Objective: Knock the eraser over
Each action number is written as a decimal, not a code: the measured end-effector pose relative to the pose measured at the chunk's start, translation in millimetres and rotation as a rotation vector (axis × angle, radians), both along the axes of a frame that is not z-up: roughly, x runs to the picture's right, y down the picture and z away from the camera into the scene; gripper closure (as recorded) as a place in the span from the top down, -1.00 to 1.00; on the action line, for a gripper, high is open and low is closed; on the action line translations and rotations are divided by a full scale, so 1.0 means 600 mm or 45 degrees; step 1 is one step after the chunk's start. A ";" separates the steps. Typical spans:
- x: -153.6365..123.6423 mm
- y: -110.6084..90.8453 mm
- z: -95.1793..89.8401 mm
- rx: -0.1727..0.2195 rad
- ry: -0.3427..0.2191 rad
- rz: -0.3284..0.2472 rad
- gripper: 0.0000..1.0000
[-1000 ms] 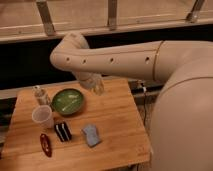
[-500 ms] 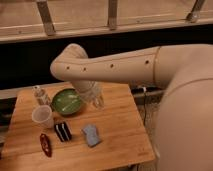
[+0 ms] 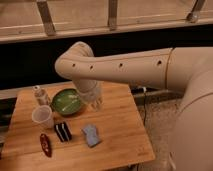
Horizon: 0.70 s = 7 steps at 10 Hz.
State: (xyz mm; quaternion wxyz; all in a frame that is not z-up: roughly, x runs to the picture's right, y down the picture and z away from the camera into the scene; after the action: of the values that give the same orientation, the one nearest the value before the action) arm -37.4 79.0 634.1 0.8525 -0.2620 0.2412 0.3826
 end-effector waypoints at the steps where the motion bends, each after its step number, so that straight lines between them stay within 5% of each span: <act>1: 0.002 0.000 0.002 -0.008 0.005 -0.001 -1.00; 4: -0.031 0.040 0.013 -0.069 -0.062 0.011 -1.00; 7: -0.080 0.148 0.017 -0.223 -0.174 0.099 -1.00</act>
State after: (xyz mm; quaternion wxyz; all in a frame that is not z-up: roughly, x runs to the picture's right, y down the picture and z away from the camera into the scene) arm -85.4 167.5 644.3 0.8253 -0.3702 0.2046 0.3740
